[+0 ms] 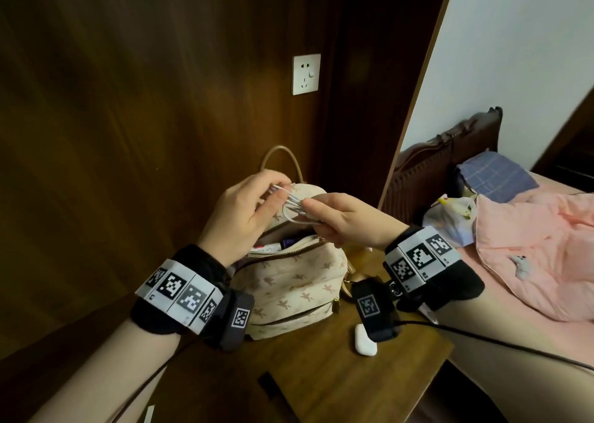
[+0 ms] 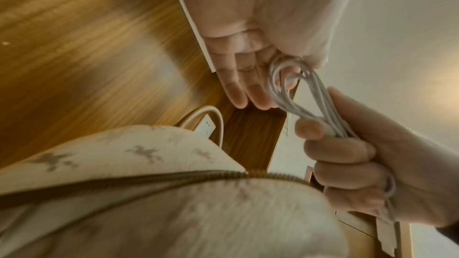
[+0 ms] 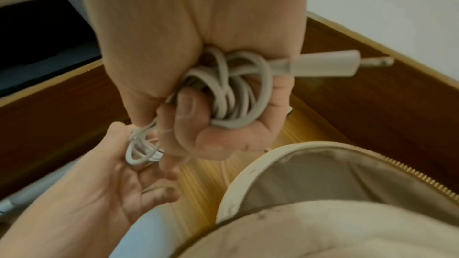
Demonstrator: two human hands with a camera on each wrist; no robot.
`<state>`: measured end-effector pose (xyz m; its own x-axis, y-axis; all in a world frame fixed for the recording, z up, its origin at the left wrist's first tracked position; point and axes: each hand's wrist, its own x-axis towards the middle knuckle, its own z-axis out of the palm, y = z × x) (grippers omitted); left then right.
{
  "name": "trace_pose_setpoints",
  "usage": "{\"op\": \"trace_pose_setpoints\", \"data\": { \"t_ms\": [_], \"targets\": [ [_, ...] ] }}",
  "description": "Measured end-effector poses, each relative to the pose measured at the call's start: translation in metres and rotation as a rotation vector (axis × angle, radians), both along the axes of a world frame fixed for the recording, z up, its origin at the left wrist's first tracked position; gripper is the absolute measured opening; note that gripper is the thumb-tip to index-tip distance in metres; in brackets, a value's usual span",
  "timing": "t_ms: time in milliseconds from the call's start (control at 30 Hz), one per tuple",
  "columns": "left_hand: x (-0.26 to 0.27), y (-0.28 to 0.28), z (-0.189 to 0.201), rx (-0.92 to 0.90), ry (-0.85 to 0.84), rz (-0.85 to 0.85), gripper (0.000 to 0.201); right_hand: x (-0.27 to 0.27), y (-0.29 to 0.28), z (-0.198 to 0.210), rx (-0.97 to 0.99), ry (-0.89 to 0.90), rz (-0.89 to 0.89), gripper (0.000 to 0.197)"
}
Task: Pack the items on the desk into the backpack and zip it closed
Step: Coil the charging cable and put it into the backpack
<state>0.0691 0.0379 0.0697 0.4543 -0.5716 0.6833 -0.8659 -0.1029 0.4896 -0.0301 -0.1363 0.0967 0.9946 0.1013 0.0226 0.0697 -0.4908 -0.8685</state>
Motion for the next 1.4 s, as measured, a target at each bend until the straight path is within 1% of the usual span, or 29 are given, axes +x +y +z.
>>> {"op": "trace_pose_setpoints", "data": {
  "t_ms": [33, 67, 100, 167, 267, 367, 467, 533, 567, 633, 700, 767, 833, 867, 933, 1033, 1100, 1200, 1300, 1400],
  "targets": [
    [0.003, 0.002, -0.006, -0.002, 0.065, 0.018, 0.037, 0.001, -0.004, -0.003, -0.024, 0.015, -0.021, 0.029],
    [0.007, 0.005, -0.012, 0.000, 0.094, 0.050, 0.038, 0.002, -0.009, -0.006, -0.048, 0.029, -0.041, 0.030],
    [0.009, 0.008, -0.020, 0.019, 0.081, 0.089, 0.036, 0.004, -0.013, -0.009, -0.075, 0.044, -0.059, 0.030],
    [0.011, 0.014, -0.032, 0.108, -0.012, 0.147, 0.026, 0.005, -0.018, -0.013, -0.131, 0.070, -0.062, 0.028],
    [0.012, 0.018, -0.051, 0.241, -0.078, 0.123, 0.019, 0.010, -0.022, -0.022, -0.216, 0.066, -0.029, 0.020],
    [0.014, 0.022, -0.062, 0.274, -0.015, 0.119, 0.022, 0.019, -0.023, -0.031, -0.301, 0.077, 0.031, 0.017],
    [0.014, 0.023, -0.066, 0.274, 0.064, 0.113, 0.025, 0.030, -0.027, -0.039, -0.298, 0.123, 0.081, 0.012],
    [0.014, 0.022, -0.069, 0.273, 0.102, 0.100, 0.026, 0.034, -0.030, -0.046, -0.289, 0.124, 0.106, 0.012],
    [0.015, 0.022, -0.070, 0.280, 0.094, 0.099, 0.026, 0.034, -0.031, -0.049, -0.265, 0.122, 0.108, 0.014],
    [0.020, 0.022, -0.073, 0.340, 0.021, 0.107, 0.030, 0.033, -0.032, -0.058, -0.197, 0.138, 0.105, 0.020],
    [0.026, 0.023, -0.078, 0.480, -0.101, 0.128, 0.038, 0.032, -0.031, -0.069, -0.163, 0.165, 0.130, 0.031],
    [0.030, 0.024, -0.083, 0.627, -0.174, 0.163, 0.051, 0.029, -0.030, -0.079, -0.156, 0.185, 0.145, 0.045],
    [0.035, 0.025, -0.085, 0.670, -0.195, 0.180, 0.051, 0.026, -0.029, -0.089, -0.092, 0.250, 0.140, 0.065],
    [0.038, 0.025, -0.085, 0.666, -0.208, 0.177, 0.049, 0.025, -0.029, -0.095, -0.031, 0.294, 0.134, 0.069],
    [0.041, 0.023, -0.085, 0.646, -0.211, 0.169, 0.042, 0.024, -0.030, -0.108, 0.066, 0.368, 0.102, 0.065],
    [0.039, 0.018, -0.088, 0.613, -0.176, 0.159, 0.037, 0.022, -0.027, -0.120, 0.148, 0.429, 0.038, 0.038],
    [0.036, 0.016, -0.090, 0.585, -0.155, 0.152, 0.034, 0.019, -0.025, -0.126, 0.270, 0.453, 0.043, 0.031],
    [0.032, 0.013, -0.093, 0.557, -0.148, 0.166, 0.032, 0.017, -0.024, -0.131, 0.412, 0.473, 0.044, 0.030],
    [0.028, 0.009, -0.102, 0.553, -0.187, 0.221, 0.033, 0.019, -0.024, -0.130, 0.444, 0.497, 0.033, 0.034],
    [0.028, 0.009, -0.111, 0.505, -0.276, 0.270, 0.032, 0.024, -0.025, -0.130, 0.455, 0.546, 0.008, 0.035]
  ]
}}
